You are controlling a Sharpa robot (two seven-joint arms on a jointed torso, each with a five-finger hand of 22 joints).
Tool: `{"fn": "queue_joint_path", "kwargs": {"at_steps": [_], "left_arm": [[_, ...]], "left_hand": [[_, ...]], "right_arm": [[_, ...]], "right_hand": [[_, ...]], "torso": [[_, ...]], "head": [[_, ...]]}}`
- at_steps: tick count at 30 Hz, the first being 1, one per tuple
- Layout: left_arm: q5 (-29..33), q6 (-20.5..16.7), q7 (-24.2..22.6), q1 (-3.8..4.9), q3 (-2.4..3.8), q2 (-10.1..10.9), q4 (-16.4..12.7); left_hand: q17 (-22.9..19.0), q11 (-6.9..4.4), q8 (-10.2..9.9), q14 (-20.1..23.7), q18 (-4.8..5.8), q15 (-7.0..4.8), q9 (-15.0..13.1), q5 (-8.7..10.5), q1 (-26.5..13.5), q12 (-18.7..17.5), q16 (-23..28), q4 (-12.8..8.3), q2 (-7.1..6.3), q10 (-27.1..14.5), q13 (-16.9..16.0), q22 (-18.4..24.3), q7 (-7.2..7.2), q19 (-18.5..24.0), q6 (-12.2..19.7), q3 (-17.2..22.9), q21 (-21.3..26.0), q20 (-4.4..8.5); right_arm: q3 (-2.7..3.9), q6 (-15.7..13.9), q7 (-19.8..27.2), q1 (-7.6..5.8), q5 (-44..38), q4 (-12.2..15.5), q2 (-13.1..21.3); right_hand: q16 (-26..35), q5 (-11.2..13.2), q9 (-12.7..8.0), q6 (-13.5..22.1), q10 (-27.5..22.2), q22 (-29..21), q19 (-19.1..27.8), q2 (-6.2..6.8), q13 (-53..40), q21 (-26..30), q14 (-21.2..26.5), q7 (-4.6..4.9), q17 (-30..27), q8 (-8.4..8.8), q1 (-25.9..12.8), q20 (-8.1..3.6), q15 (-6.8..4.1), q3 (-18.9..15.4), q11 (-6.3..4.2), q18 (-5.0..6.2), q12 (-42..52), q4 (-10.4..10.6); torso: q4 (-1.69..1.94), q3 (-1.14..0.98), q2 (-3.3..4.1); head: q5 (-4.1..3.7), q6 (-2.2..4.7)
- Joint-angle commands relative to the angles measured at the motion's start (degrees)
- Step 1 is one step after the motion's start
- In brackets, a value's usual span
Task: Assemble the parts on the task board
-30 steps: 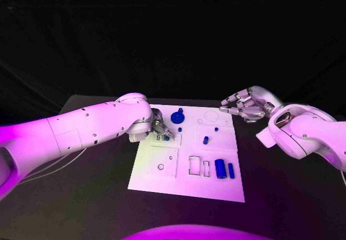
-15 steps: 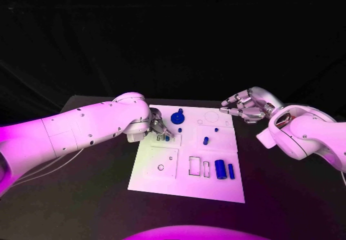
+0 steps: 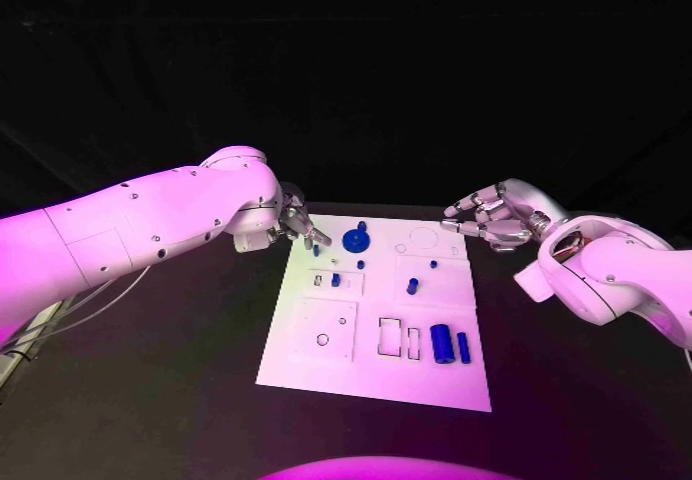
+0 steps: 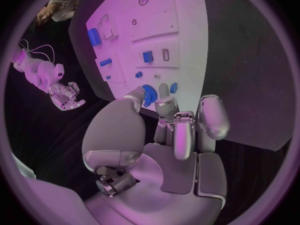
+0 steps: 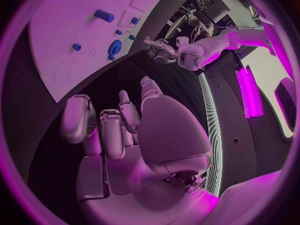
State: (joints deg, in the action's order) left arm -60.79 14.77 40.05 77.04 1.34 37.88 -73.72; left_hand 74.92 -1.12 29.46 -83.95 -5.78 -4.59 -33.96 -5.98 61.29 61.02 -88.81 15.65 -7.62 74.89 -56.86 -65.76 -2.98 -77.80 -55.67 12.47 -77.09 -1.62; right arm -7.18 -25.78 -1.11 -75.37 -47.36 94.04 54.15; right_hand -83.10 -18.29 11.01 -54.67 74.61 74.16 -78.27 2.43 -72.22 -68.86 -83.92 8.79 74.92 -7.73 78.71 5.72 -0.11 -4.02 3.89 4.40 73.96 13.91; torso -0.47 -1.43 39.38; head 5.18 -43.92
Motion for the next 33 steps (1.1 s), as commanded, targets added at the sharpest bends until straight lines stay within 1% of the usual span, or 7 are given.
{"fn": "queue_joint_path", "kwargs": {"at_steps": [1, 4, 7, 14, 17, 25, 33], "left_arm": [[-1.81, -0.40, -1.03, 0.21, -0.01, -0.99, 1.39], [-2.50, -0.37, -1.37, 0.20, -0.13, -1.84, 2.85], [-3.41, -0.23, -1.70, 0.04, -0.40, -2.84, 4.59], [-4.71, -0.23, -2.61, -0.67, -0.90, -5.41, 8.91], [-5.06, -0.14, -2.82, -0.95, -1.04, -6.38, 10.32], [-5.43, 0.25, -3.23, -1.27, -1.17, -8.05, 13.18], [-5.45, 0.71, -3.50, -1.47, -1.21, -8.76, 14.51]], "left_hand": [[13.55, 0.15, -0.38, -5.53, 0.66, 0.31, 0.10, 0.00, 0.79, -0.40, 0.21, 0.09, 0.06, -0.44, 0.20, 0.05, -0.11, 0.22, 0.44, -0.38, 0.19, -0.05], [13.55, 0.16, -0.40, -5.53, 0.65, 0.32, 0.12, 0.00, 0.85, -0.50, 0.21, 0.11, 0.07, -0.50, 0.31, 0.06, -0.12, 0.23, 0.44, -0.45, 0.20, -0.05], [13.47, 0.23, -0.54, -5.50, 0.60, 0.38, 0.26, 0.00, 1.20, -0.96, 0.28, 0.33, 0.07, -0.84, 0.84, 0.31, -0.20, 0.37, 0.54, -0.99, 0.36, -0.09], [13.25, 0.34, -0.74, -5.42, 0.52, 0.48, 0.44, -0.01, 1.53, -1.38, 0.49, 0.58, 0.20, -1.20, 1.32, 0.69, -0.33, 0.59, 0.73, -1.55, 0.60, -0.14], [13.20, 0.37, -0.78, -5.40, 0.49, 0.50, 0.49, -0.02, 1.62, -1.49, 0.54, 0.61, 0.26, -1.30, 1.46, 0.83, -0.36, 0.66, 0.78, -1.65, 0.68, -0.15], [13.03, 0.47, -0.96, -5.33, 0.44, 0.59, 0.65, -0.04, 2.01, -1.90, 0.70, 0.67, 0.46, -1.65, 1.92, 1.06, -0.47, 0.81, 0.95, -2.02, 0.84, -0.20], [12.99, 0.52, -1.04, -5.31, 0.42, 0.64, 0.73, -0.05, 2.22, -2.00, 0.74, 0.67, 0.59, -1.78, 2.05, 1.16, -0.52, 0.88, 1.02, -2.18, 0.91, -0.23]], "right_arm": [[0.00, 0.57, 0.22, 0.05, -0.19, -0.02, -0.09], [0.00, 0.57, 0.23, 0.07, -0.19, -0.03, -0.12], [0.00, 0.58, 0.24, 0.10, -0.18, -0.04, -0.14], [0.00, 0.57, 0.27, 0.17, -0.19, -0.04, -0.16], [0.00, 0.59, 0.28, 0.20, -0.19, -0.06, -0.22], [0.00, 0.61, 0.30, 0.25, -0.19, -0.07, -0.25], [0.00, 0.61, 0.33, 0.27, -0.19, -0.09, -0.34]], "right_hand": [[0.20, -0.34, 0.07, 0.07, -0.10, -0.03, 0.28, -0.05, -0.07, 0.17, -3.33, -0.27, 3.77, -0.20, -0.64, -0.09, -0.40, -0.40, -0.12, 0.65, -0.36, 0.09], [0.20, -0.34, 0.07, 0.07, -0.10, -0.03, 0.28, -0.05, -0.07, 0.17, -3.33, -0.27, 3.77, -0.20, -0.64, -0.09, -0.40, -0.40, -0.12, 0.65, -0.36, 0.09], [0.20, -0.34, 0.07, 0.07, -0.10, -0.03, 0.28, -0.05, -0.07, 0.17, -3.33, -0.27, 3.77, -0.20, -0.64, -0.09, -0.40, -0.40, -0.12, 0.65, -0.36, 0.09], [0.18, -0.37, 0.08, 0.09, -0.09, 0.03, 0.22, -0.06, -0.08, 0.12, -3.34, -0.27, 3.81, -0.21, -0.74, -0.09, -0.40, -0.50, -0.13, 0.63, -0.34, 0.14], [0.18, -0.37, 0.08, 0.09, -0.09, 0.03, 0.22, -0.06, -0.08, 0.12, -3.34, -0.27, 3.81, -0.21, -0.74, -0.09, -0.40, -0.50, -0.13, 0.63, -0.34, 0.14], [0.18, -0.37, 0.08, 0.09, -0.09, 0.03, 0.22, -0.06, -0.08, 0.12, -3.34, -0.27, 3.81, -0.21, -0.74, -0.09, -0.40, -0.50, -0.13, 0.63, -0.34, 0.14], [0.18, -0.37, 0.08, 0.09, -0.09, 0.03, 0.22, -0.06, -0.08, 0.12, -3.34, -0.27, 3.81, -0.21, -0.74, -0.09, -0.40, -0.50, -0.13, 0.63, -0.34, 0.14]], "torso": [[-0.04, 0.10, 0.08], [-0.02, 0.14, 0.07], [-0.02, 0.07, 0.04], [-0.01, 0.10, 0.11], [-0.13, 0.14, 0.16], [-0.11, 0.10, 0.18], [-0.11, 0.09, 0.10]], "head": [[0.04, 0.12], [0.00, 0.08], [0.12, 0.11], [0.12, 0.05], [0.15, 0.02], [0.23, -0.04], [0.16, -0.26]]}}
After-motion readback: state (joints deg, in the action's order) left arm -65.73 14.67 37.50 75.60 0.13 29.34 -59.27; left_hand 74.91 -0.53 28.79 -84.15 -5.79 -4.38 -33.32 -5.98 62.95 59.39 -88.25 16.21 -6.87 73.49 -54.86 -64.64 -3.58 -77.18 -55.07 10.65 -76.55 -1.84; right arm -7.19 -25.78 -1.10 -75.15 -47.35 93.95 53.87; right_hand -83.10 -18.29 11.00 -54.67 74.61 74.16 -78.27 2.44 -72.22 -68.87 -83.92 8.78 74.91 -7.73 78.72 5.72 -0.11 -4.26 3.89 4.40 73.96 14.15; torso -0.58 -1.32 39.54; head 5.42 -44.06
